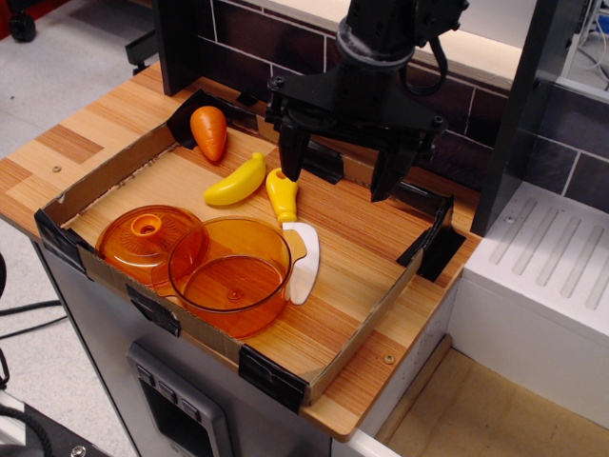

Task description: Put banana in pot

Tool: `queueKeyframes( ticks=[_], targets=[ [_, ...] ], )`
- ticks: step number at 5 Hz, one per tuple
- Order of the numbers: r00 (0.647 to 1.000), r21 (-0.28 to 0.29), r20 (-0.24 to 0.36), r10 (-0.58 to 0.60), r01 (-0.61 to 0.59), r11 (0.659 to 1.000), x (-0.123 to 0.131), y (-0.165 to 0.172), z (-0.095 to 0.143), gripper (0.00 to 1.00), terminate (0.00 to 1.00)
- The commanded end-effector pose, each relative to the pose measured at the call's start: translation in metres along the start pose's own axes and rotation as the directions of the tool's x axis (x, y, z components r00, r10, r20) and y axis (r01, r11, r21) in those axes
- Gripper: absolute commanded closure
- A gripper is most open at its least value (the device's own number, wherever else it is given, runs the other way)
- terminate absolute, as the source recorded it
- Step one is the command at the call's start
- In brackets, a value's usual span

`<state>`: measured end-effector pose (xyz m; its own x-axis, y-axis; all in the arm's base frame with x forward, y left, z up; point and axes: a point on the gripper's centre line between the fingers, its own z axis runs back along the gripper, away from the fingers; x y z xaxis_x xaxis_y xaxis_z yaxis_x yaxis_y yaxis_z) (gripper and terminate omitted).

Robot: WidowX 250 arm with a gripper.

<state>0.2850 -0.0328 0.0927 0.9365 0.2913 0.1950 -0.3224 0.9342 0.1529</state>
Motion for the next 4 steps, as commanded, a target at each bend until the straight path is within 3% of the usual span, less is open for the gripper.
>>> queueKeyframes(
  ticks=[1,2,4],
  targets=[
    [1.0,0.0,0.0,0.0,0.0,1.0,0.0,0.0,0.0,0.0,0.0],
    [0.998,-0.081,0.012,-0.056,0.057,0.995,0.007,0.011,0.012,0.0,0.0],
    [0.968,-0.151,0.016,-0.25,0.25,0.956,0.031,0.042,0.031,0.0,0.0]
  ],
)
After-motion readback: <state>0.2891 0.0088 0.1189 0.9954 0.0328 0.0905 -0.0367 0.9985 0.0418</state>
